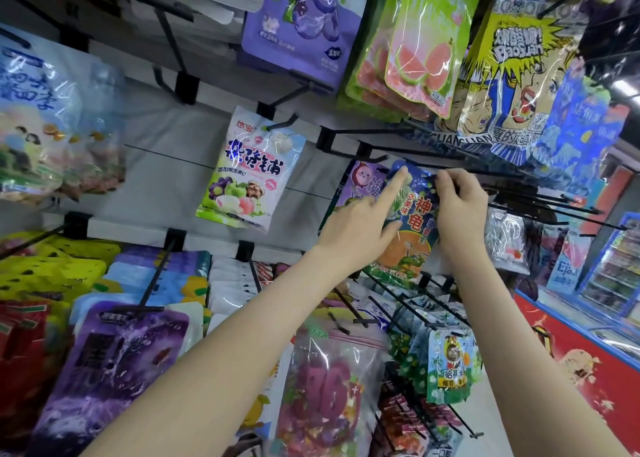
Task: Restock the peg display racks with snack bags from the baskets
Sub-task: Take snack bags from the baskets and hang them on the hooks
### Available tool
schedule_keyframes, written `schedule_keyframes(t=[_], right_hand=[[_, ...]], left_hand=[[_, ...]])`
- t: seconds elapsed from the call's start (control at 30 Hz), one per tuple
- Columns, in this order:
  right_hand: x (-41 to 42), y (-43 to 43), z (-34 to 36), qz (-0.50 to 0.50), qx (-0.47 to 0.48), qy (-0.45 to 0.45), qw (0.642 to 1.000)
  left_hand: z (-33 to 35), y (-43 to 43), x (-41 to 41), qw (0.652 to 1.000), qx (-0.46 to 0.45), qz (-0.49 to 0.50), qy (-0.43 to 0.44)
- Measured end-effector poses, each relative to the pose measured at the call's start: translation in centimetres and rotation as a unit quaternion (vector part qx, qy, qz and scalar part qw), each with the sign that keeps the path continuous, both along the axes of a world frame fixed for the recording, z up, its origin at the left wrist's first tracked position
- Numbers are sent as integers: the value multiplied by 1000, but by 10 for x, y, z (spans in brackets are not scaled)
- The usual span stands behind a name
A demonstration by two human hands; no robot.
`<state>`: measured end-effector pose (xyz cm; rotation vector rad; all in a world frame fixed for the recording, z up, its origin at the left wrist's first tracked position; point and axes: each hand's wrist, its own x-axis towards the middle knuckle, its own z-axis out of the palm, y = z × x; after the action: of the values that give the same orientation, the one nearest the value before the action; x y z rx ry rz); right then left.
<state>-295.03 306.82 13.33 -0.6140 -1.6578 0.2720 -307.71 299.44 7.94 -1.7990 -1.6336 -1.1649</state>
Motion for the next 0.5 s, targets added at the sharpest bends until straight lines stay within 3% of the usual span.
schedule_keyframes(t=[0.13, 0.27, 0.5], right_hand=[[-16, 13, -4, -76, -35, -18, 996], [-36, 16, -20, -210, 39, -46, 976], [-58, 30, -44, -106, -5, -202, 974]], left_hand=[[-5, 12, -8, 999, -17, 38, -1], [3, 23, -13, 999, -11, 30, -9], [5, 37, -26, 952, -1, 234, 196]])
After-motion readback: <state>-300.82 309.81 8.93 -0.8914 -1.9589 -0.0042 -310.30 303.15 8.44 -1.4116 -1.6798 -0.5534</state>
